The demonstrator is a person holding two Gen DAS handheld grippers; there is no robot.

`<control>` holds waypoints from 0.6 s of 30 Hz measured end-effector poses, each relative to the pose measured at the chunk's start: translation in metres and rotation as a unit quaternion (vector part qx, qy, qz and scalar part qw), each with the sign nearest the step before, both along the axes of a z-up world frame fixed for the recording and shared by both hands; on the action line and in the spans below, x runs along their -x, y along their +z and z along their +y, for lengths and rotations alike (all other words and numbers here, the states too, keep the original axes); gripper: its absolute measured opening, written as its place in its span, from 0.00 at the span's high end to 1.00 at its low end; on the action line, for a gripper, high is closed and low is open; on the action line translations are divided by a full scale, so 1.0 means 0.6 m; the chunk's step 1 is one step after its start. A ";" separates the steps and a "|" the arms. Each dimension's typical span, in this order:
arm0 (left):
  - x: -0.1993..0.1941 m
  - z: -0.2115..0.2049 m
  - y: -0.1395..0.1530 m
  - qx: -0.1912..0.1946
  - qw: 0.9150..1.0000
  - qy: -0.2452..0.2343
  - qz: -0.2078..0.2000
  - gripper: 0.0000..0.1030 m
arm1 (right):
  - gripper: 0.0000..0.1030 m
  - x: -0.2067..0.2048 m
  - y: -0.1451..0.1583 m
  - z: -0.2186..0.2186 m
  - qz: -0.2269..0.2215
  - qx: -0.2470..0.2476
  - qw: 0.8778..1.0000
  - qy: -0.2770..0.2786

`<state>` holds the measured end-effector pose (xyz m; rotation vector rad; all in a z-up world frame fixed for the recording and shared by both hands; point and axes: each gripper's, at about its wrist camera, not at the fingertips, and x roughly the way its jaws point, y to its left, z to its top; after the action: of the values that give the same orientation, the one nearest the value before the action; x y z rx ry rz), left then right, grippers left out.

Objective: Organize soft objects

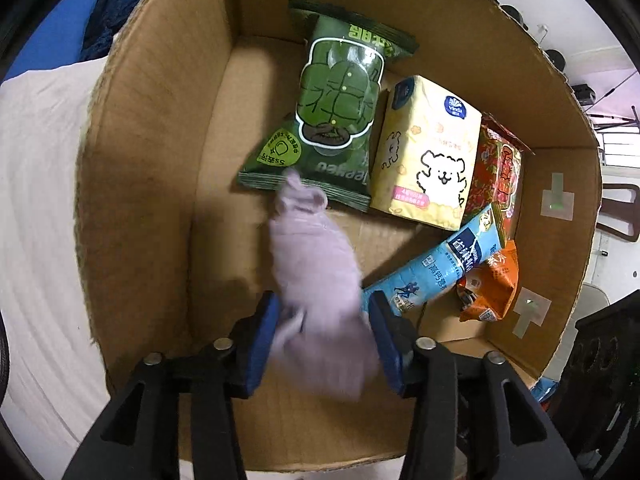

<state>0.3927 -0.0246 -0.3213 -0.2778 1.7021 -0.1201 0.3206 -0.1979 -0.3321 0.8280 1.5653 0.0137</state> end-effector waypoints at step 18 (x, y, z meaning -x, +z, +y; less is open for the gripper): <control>0.064 0.001 0.103 -0.089 0.987 -0.025 -0.130 0.27 | 0.71 -0.018 0.094 0.018 -0.059 0.222 0.961 0.151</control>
<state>0.3546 -0.0239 -0.2597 -0.0824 1.4492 -0.0385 0.3313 -0.1868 -0.2760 0.2279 1.4907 -0.0645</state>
